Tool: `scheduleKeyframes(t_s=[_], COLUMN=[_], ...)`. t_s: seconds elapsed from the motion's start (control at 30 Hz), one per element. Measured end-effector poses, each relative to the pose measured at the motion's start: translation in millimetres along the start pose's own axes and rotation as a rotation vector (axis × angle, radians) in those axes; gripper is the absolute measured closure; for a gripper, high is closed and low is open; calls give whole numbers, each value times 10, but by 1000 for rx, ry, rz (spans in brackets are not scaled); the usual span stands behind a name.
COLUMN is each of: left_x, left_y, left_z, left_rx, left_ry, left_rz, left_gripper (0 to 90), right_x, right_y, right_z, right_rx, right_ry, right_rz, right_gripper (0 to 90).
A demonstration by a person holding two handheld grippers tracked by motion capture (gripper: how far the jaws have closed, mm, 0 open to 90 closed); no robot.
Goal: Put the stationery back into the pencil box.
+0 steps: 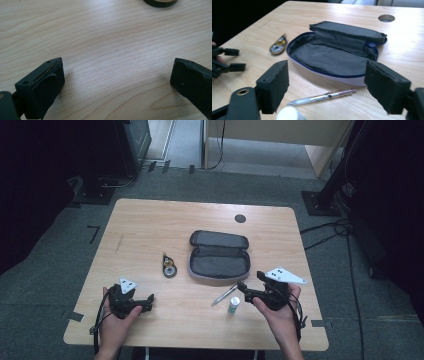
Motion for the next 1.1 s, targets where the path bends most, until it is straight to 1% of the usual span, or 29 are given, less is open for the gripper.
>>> scheduleKeyframes(t_s=[0.13,0.17,0.2,0.27,0.37,0.5,0.53,0.57,0.63,0.73,0.87,0.9,0.93,1.1], left_x=[0,1,1,1,0,0,0,0,0,0,0,0,-1,0], left_y=[0,0,0,0,0,0,0,0,0,0,0,0,0,0], left_z=[0,0,0,0,0,0,0,0,0,0,0,0,0,0], left_rx=[0,0,0,1,0,0,0,0,0,0,0,0,0,0], left_ry=[0,-1,-1,-1,0,0,0,0,0,0,0,0,1,0], left_rz=[0,0,0,0,0,0,0,0,0,0,0,0,0,0], left_gripper=[0,0,0,0,0,0,0,0,0,0,0,0,0,0], right_x=[128,181,181,214,244,267,280,280,302,316,317,317,312,309], right_y=[30,37,37,40,32,14,3,3,-21,-38,-75,-75,-90,-122], right_z=[-20,-42,-42,-70,-134,-226,-273,-273,-344,-384,-478,-478,-522,-599], right_rx=[-3,-1,-1,0,15,21,24,24,35,39,53,53,59,70], right_ry=[17,27,27,31,30,31,25,25,28,30,34,34,32,32], right_rz=[20,30,30,42,62,77,90,90,108,113,106,106,100,100], right_gripper=[265,289,289,348,384,413,433,433,442,444,451,451,460,486])
Point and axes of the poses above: each handheld gripper's, and its own axes: y roughly backward along the jaws, z roughly out of its top, x roughly to its left, the point moved 8 cm from there along -y, roughly forward along the jaws, and after that the axes turned 14 degrees about z, right-handed, at the moved point
